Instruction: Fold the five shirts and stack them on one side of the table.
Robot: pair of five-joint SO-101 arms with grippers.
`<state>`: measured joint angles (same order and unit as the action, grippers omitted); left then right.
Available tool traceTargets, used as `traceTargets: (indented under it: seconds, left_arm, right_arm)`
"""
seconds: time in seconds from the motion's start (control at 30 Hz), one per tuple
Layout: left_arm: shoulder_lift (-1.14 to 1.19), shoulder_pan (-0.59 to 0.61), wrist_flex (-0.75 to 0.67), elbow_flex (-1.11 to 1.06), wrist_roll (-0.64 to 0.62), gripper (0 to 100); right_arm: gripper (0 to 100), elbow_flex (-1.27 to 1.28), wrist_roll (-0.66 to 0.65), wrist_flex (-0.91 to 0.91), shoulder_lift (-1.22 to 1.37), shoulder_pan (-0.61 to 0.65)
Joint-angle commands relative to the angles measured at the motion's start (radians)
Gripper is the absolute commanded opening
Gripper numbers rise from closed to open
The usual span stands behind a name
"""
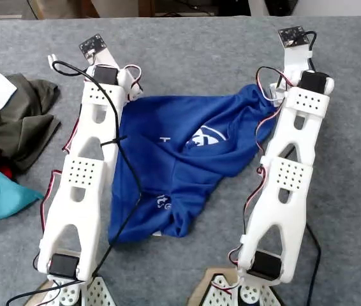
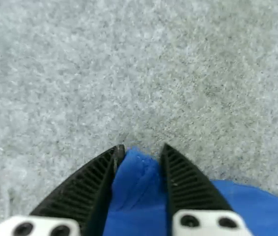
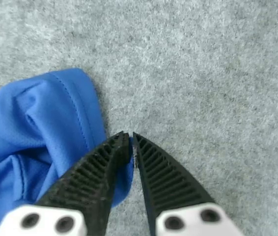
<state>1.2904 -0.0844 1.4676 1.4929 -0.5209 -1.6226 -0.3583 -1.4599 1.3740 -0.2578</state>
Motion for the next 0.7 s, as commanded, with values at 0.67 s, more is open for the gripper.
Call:
traceTargets:
  seconds: [0.67]
  left_arm:
    - [-0.275,0.069,0.206,0.176,-0.051,2]
  right_arm:
    - [0.4,-0.044,0.003,-0.141,-0.352,0.09]
